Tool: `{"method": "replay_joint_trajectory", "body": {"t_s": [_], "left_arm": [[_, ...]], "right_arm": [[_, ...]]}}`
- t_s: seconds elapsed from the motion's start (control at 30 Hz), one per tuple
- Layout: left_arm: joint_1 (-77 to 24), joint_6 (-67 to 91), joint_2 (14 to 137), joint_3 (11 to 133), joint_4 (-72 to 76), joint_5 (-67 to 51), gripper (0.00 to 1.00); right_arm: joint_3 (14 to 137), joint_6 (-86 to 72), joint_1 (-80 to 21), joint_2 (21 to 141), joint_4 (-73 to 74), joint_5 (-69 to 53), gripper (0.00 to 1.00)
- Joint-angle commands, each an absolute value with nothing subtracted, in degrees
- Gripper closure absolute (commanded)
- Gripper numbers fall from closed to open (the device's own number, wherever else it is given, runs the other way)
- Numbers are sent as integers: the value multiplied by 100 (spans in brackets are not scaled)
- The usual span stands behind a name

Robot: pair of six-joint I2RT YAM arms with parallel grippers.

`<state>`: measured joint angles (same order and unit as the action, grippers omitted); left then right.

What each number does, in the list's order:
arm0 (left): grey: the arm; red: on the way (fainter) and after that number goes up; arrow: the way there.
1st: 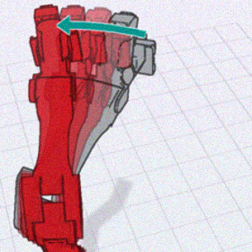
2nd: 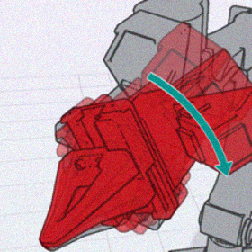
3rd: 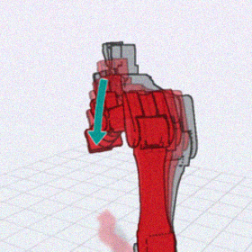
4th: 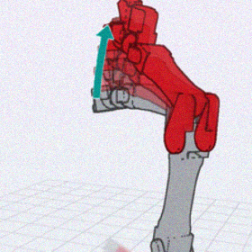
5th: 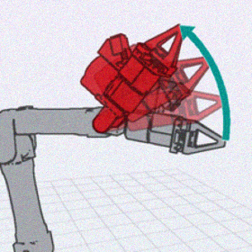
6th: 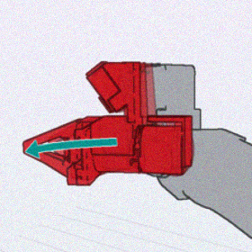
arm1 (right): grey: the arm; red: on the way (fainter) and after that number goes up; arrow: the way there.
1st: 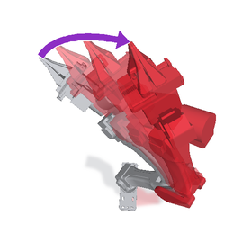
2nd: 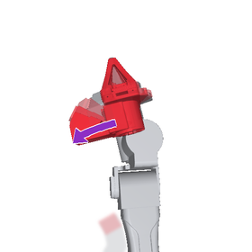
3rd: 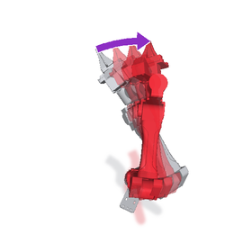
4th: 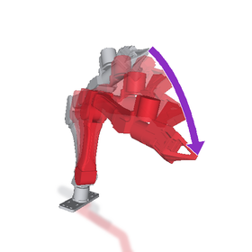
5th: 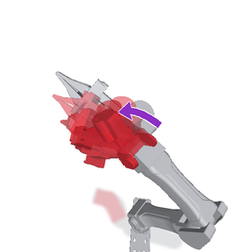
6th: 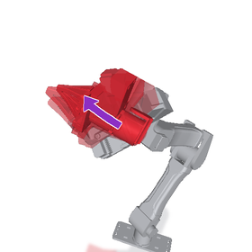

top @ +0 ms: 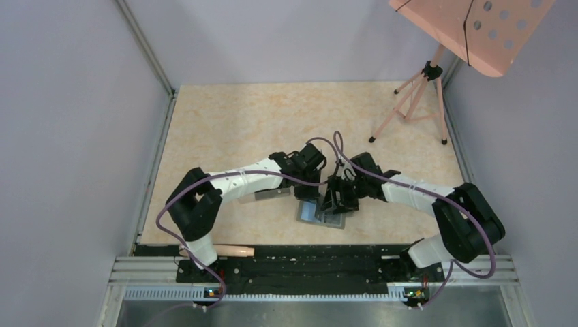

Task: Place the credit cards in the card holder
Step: Turn over the card slot in the card holder.

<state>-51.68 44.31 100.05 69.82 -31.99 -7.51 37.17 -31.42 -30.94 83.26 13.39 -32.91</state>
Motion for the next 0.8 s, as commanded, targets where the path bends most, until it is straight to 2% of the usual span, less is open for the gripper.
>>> {"method": "replay_joint_trajectory", "body": {"t_s": [0.0, 0.07, 0.27, 0.4, 0.6, 0.77], "left_arm": [[-5142, 4360, 10099, 7570, -3824, -591, 100], [-5142, 4433, 10216, 7674, -3756, -747, 98], [-5166, 4595, 10547, 7766, -3280, -1367, 72], [-5243, 4710, 10588, 7720, -2864, -1648, 63], [-5370, 5066, 10733, 7457, -1888, -2239, 59], [-5414, 5115, 10952, 7441, -1727, -2427, 57]], "right_arm": [[3635, -3031, -2889, 7833, 1661, -2805, 32], [3589, -3065, -2667, 7605, 1653, -2933, 32], [3535, -3095, -2008, 6869, 1821, -3076, 32], [3525, -3084, -1706, 6621, 1933, -3127, 32], [3528, -3124, -1522, 6493, 1941, -3214, 32], [3642, -3064, -1509, 6556, 1942, -3280, 30]]}}
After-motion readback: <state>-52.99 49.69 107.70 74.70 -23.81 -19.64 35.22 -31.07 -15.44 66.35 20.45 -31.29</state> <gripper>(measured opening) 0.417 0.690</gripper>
